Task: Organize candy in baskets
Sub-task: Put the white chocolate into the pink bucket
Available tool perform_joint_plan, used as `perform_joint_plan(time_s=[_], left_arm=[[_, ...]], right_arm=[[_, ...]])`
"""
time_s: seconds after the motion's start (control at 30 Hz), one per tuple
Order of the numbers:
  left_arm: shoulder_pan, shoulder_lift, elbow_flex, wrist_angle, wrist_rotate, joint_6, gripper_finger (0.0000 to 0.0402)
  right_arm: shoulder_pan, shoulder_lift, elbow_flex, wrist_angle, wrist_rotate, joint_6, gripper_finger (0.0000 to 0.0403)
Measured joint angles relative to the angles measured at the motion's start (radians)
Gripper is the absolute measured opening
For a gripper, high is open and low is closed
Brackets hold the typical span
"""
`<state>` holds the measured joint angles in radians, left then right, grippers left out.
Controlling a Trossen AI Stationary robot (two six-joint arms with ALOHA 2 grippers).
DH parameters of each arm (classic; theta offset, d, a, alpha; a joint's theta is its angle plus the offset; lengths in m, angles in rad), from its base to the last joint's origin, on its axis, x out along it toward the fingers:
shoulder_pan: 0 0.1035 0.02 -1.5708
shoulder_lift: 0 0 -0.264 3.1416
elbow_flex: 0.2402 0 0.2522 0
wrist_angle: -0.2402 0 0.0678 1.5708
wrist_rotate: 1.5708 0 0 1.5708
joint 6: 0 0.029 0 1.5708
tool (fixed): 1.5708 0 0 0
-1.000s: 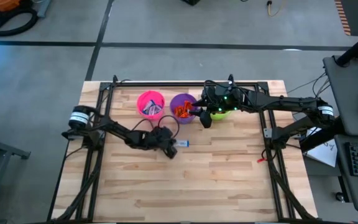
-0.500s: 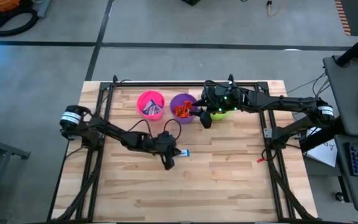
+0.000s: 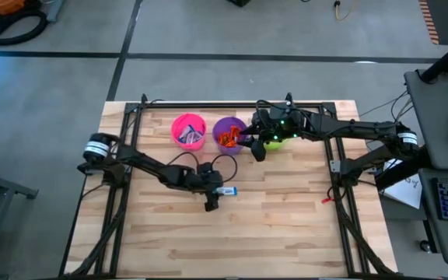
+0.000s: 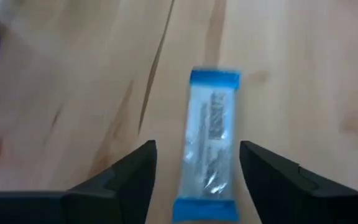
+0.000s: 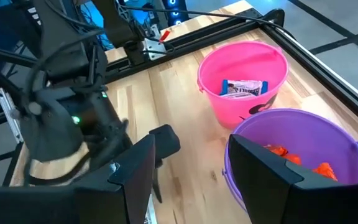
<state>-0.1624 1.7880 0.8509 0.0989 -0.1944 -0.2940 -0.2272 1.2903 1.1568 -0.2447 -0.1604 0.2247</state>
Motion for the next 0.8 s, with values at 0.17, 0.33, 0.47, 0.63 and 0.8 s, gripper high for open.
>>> perform_joint_plan(time_s=[0.17, 0.33, 0.47, 0.63, 0.8], left_arm=[[0.007, 0.038, -0.007, -0.003, 0.001, 0.002, 0.021], [0.006, 0.064, -0.004, 0.006, 0.003, 0.006, 0.0188], [0.006, 0.066, -0.004, 0.005, 0.004, 0.019, 0.0155], [0.006, 0.066, -0.003, 0.002, 0.021, 0.039, 0.0083], [0.006, 0.058, -0.005, -0.003, 0.021, 0.021, 0.0071]], right_arm=[[0.0, 0.0, 0.0, 0.001, 0.001, 0.003, 0.0196], [0.0, 0.0, 0.0, 0.003, 0.003, 0.014, 0.0196], [0.0, 0.0, 0.0, 0.004, 0.003, 0.017, 0.0196], [0.0, 0.0, 0.0, 0.007, 0.003, 0.022, 0.0196], [0.0, 0.0, 0.0, 0.011, 0.003, 0.027, 0.0196]])
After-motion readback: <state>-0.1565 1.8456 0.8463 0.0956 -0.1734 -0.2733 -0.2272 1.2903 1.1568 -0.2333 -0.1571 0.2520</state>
